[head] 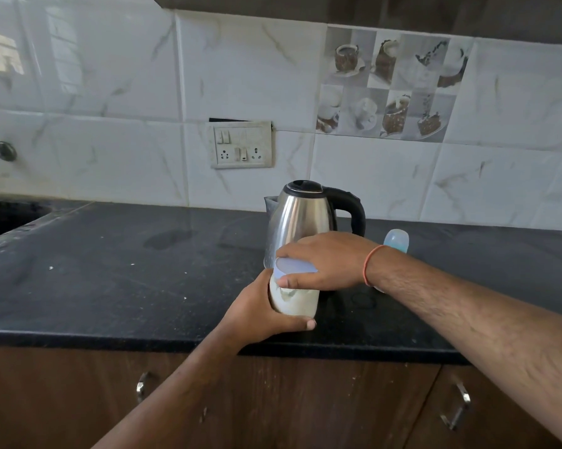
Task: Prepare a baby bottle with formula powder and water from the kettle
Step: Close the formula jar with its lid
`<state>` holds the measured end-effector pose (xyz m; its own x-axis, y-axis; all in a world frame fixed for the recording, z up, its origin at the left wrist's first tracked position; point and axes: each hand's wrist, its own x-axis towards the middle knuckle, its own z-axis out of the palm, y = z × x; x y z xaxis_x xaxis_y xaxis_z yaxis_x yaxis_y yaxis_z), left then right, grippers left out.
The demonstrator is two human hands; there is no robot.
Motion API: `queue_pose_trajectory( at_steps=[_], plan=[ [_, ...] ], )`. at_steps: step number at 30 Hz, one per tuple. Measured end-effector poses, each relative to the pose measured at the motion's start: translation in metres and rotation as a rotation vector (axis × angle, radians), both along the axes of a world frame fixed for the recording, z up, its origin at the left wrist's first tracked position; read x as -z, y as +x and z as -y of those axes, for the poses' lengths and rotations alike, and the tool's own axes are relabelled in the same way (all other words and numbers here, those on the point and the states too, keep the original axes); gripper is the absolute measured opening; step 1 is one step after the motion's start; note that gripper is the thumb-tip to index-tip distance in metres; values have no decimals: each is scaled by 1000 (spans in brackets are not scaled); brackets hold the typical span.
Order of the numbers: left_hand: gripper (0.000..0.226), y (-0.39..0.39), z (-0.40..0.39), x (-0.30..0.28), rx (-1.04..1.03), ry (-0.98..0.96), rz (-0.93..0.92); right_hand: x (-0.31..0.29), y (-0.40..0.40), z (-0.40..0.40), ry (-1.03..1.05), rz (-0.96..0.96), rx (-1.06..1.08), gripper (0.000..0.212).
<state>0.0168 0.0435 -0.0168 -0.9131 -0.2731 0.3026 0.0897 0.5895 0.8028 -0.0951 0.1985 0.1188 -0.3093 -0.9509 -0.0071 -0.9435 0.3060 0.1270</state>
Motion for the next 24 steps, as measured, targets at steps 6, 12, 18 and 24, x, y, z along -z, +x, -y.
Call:
queue_pose_trajectory(
  at_steps=[6, 12, 18, 24],
  plan=[
    [107, -4, 1, -1, 48, 14, -5, -1, -3, 4, 13, -16, -97, 54],
    [113, -8, 3, 4, 16, -23, 17, 8, -8, 15, -17, -140, -124, 59],
    [111, -10, 4, 11, -29, -6, -3, 21, -12, 18, -91, -199, -87, 65],
    [103, -8, 2, 7, -32, -18, -2, 20, -5, 13, -107, -155, -17, 59]
  ],
)
